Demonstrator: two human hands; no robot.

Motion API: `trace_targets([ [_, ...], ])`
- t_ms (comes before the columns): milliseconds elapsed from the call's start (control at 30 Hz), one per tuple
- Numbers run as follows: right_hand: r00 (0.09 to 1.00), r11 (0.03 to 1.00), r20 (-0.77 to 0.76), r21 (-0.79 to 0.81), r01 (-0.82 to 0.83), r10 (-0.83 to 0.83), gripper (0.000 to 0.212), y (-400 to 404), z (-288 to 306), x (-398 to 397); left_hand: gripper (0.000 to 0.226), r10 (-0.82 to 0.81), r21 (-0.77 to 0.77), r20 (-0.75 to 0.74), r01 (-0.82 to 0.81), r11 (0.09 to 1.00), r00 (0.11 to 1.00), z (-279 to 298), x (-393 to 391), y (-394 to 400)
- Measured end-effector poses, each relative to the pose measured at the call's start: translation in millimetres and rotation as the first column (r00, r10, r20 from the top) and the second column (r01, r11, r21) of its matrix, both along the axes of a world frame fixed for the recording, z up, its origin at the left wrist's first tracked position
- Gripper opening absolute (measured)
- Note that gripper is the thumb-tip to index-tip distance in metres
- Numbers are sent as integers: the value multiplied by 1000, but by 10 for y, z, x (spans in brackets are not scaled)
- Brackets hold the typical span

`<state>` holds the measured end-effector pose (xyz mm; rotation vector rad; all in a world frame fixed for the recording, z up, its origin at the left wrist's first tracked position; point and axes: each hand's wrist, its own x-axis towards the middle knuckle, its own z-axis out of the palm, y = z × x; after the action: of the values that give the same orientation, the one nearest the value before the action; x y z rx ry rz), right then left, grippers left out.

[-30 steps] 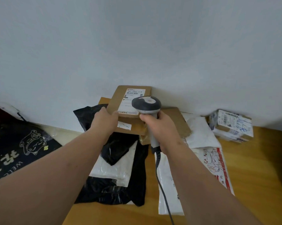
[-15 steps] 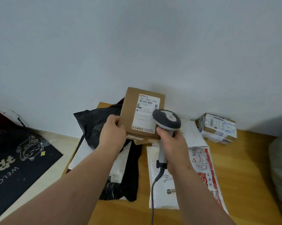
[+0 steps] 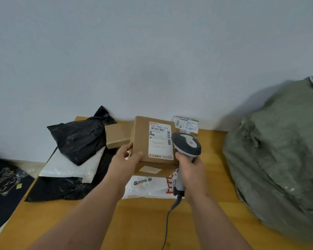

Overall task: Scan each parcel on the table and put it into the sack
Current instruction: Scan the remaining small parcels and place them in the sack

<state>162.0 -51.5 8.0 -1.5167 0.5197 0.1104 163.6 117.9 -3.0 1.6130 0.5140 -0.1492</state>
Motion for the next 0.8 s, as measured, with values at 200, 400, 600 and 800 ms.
trace_targets([
  [200,999,999,16,25,34,-34,14,-312,62,-313,45,-140,-92,-112,130,987,984,17,-256,-155],
  [400,998,998,42,25,51,-52,7,-519,141,-487,80,-220,-141,-159,198,970,963,25,-464,-218],
  [600,1000,999,23,35,1,-1,6,-496,251,-571,95,-189,-209,-106,164,964,976,-29,-501,-106],
  [800,997,998,41,22,-62,61,7,-386,358,-607,128,-126,-177,-40,117,977,991,-97,-518,87],
])
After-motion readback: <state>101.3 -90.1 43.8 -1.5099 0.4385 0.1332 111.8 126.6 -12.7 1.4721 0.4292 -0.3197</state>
